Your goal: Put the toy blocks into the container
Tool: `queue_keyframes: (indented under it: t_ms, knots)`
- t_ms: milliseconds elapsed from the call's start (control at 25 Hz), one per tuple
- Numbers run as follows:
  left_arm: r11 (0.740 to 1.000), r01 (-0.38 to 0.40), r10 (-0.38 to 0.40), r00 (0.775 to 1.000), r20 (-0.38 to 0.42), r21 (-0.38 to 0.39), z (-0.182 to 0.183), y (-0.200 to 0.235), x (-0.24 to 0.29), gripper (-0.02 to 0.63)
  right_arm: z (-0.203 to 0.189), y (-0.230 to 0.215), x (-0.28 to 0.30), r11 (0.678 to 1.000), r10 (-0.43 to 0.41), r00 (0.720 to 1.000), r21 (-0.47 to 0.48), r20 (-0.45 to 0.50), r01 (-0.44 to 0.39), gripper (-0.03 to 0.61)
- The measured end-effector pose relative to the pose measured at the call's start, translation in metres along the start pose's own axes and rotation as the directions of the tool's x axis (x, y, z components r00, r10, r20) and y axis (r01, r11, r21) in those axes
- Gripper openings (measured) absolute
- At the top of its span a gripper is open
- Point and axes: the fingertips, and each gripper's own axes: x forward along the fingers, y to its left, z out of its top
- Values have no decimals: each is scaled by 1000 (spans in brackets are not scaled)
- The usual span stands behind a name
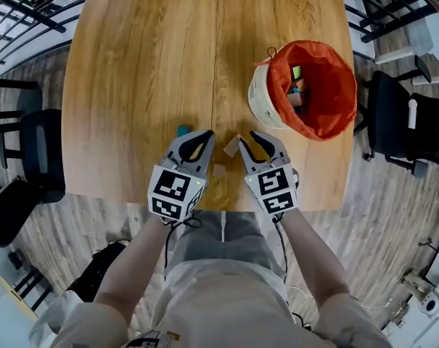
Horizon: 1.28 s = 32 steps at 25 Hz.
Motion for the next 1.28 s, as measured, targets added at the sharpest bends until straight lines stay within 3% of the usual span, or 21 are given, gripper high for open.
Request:
queue_keyframes:
  t_ms: [320, 840, 1280]
  knots:
    - [999, 10, -12, 998, -65, -34, -29, 3, 14, 12, -31, 1, 21, 999, 48, 997, -8, -67, -49, 100]
    - [997, 12, -19, 995, -97, -71, -43, 1, 23, 12, -32, 12, 33, 991, 131, 990, 4, -57, -131, 80]
    - [999, 8, -11, 996, -85, -38, -28, -5, 19, 12, -24, 4, 17, 996, 91, 995, 3, -38, -91, 64]
